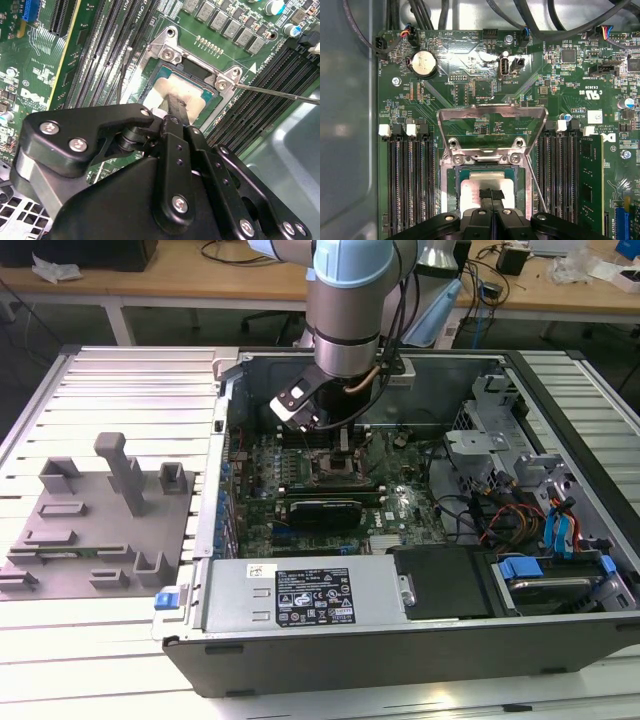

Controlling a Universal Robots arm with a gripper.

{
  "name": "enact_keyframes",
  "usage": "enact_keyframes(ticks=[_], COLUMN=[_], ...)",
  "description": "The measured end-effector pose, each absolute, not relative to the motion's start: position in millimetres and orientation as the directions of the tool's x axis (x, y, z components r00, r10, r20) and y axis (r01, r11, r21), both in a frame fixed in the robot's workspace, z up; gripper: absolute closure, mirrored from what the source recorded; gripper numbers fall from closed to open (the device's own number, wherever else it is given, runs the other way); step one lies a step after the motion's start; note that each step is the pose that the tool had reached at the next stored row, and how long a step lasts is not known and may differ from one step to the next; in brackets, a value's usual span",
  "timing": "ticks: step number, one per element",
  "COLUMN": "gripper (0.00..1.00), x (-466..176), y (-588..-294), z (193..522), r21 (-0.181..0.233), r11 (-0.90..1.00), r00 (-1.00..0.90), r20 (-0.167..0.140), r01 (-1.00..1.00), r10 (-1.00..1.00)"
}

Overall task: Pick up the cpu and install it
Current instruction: 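Place the cpu into insertion slot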

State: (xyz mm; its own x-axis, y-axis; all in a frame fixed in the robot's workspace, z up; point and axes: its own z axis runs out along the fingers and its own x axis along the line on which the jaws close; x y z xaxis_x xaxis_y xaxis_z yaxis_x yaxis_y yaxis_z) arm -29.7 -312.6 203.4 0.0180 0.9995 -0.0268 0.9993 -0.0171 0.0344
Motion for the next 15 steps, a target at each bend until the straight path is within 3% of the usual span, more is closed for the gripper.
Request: enact_keyframes(ticks=[15], gripper=[0.89], x=[-29.7], y=[-312.5], z=[217.6], r21=[0.035], r11=[-0.017], r00=[0.018], r20=[-0.027], r01=[0.999], r10=[0.999])
